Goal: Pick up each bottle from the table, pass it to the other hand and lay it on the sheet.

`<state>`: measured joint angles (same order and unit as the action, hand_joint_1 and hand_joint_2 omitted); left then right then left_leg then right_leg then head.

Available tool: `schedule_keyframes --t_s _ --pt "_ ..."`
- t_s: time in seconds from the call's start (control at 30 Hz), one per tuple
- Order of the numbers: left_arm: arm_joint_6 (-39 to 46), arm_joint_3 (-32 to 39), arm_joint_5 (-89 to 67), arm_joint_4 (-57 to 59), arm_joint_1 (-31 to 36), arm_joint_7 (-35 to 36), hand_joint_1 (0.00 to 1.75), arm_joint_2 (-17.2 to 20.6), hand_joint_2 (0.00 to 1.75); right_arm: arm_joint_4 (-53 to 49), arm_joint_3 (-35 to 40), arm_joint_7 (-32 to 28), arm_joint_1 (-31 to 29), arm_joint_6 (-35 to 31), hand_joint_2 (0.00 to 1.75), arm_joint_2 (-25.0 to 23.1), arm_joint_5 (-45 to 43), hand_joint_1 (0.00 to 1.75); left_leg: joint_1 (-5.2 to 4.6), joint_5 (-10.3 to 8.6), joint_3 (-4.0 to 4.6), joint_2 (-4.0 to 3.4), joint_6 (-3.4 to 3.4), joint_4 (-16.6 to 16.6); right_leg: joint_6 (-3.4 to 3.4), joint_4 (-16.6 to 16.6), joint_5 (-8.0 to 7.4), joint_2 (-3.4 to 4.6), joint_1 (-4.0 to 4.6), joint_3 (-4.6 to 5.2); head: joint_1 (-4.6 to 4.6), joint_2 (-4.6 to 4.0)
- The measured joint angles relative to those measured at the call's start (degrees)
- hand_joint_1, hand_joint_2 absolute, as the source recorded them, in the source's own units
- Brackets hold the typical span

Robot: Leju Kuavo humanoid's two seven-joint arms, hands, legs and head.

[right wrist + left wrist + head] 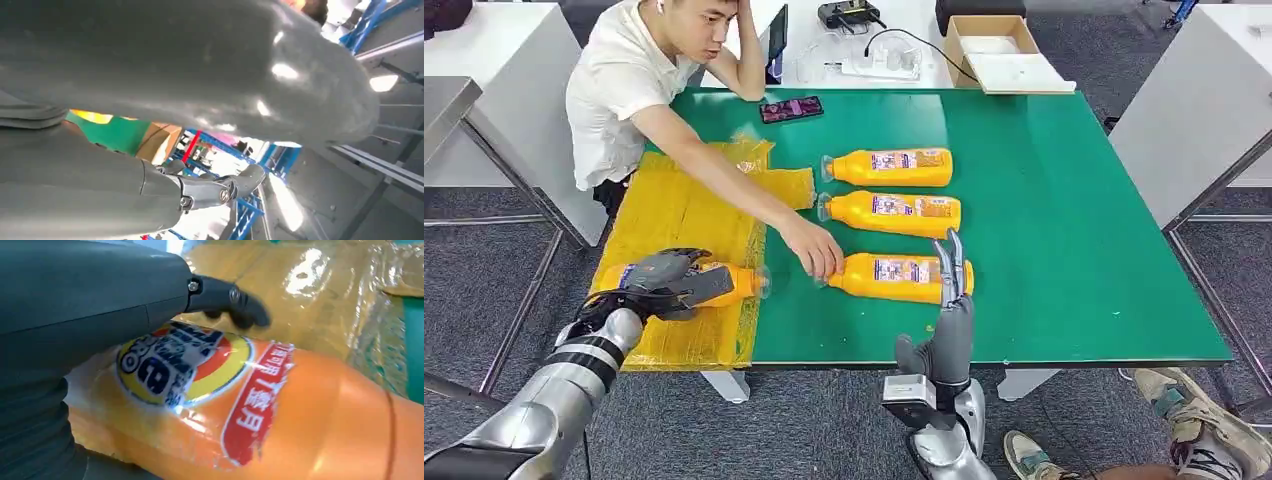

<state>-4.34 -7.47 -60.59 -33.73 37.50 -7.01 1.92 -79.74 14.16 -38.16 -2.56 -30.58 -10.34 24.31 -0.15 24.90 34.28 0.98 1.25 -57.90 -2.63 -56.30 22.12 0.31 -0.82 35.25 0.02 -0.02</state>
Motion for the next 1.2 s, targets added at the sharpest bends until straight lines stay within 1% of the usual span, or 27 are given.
schedule_keyframes --t_s 0.17,0.37,0.53,0.63,0.8,1.2 --pt "-6.68 -1.88 4.23 0.46 0.48 -5.69 0.00 0.39 1.75 1.73 -0.04 0.00 -0.88 -0.48 0.00 0.35 -0.61 0.00 0.00 0.01 -0.14 0.04 -0.01 0.00 0.01 0.00 0.01 -0.02 0.00 -0.15 0.02 0.02" --pt "-14.52 -5.40 19.14 -2.93 -0.33 -9.58 0.00 2.16 1.75 3.24 0.79 0.00 -1.63 -3.12 0.00 1.60 -3.19 0.00 0.01 0.00 -0.28 0.17 0.00 0.01 0.02 0.00 0.04 -0.09 0.01 -0.31 0.02 0.00" --pt "-12.69 -7.89 28.23 -8.71 -3.50 -9.12 0.00 3.43 1.75 3.98 1.79 0.00 -1.87 -4.39 0.00 2.66 -4.31 0.00 0.01 -0.01 -0.24 0.15 0.00 0.01 0.00 0.00 0.03 -0.09 0.01 -0.27 0.00 0.02" --pt "-10.83 -8.11 32.45 -12.69 -6.08 -8.66 0.00 3.91 1.75 4.29 2.19 0.00 -1.86 -4.48 0.00 3.06 -4.33 0.00 0.01 0.00 -0.14 0.14 0.00 0.01 0.00 0.00 0.03 -0.08 0.01 -0.16 0.02 0.02" --pt "-10.61 -7.57 40.13 -20.36 -10.14 -8.35 0.00 4.55 1.75 4.46 2.54 0.00 -1.81 -4.55 0.00 3.67 -4.44 0.00 0.01 0.00 0.06 0.11 0.00 0.01 0.01 0.00 0.03 -0.07 0.01 0.05 0.02 0.02" --pt "-12.42 -4.85 46.82 -34.49 -15.70 -9.23 0.00 6.97 1.75 4.46 2.58 0.00 -1.54 -4.68 0.00 4.68 -4.61 0.00 0.02 0.00 0.09 0.10 0.00 0.01 0.01 0.00 0.03 -0.07 0.02 0.10 0.02 0.02"
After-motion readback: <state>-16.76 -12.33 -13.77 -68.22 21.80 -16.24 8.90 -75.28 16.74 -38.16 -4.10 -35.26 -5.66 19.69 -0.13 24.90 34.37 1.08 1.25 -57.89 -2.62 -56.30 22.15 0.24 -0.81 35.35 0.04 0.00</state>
